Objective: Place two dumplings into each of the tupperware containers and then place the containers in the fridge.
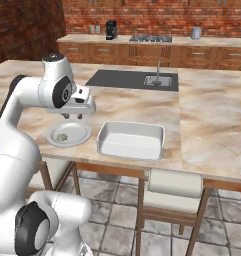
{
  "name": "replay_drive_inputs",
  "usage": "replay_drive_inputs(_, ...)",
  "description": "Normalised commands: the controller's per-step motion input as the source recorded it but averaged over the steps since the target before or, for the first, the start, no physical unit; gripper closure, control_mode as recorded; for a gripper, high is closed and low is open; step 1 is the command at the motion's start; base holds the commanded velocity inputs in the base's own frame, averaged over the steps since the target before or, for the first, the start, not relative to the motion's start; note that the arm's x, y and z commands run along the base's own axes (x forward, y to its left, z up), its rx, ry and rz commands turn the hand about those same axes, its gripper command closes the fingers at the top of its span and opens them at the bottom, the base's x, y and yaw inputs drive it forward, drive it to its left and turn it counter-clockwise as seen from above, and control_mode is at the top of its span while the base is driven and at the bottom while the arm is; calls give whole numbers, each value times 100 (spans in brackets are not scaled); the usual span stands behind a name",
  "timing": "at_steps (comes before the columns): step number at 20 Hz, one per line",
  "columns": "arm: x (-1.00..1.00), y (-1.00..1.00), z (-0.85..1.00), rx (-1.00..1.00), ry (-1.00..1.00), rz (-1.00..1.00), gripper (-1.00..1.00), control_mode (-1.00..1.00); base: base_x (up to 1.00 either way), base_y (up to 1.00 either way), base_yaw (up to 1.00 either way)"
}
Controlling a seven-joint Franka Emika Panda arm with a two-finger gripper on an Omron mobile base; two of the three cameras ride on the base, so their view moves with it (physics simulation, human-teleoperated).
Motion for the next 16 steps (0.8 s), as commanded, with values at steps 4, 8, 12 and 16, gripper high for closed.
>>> replay_drive_inputs(4,3,35,-37,0,0,1,-100,-100,0,0,0)
replay_drive_inputs(8,34,98,-58,0,6,13,-100,-100,0,0,0)
replay_drive_inputs(12,53,100,-62,3,18,18,-100,-100,0,0,0)
replay_drive_inputs(16,61,88,-52,3,12,12,-100,-100,0,0,0)
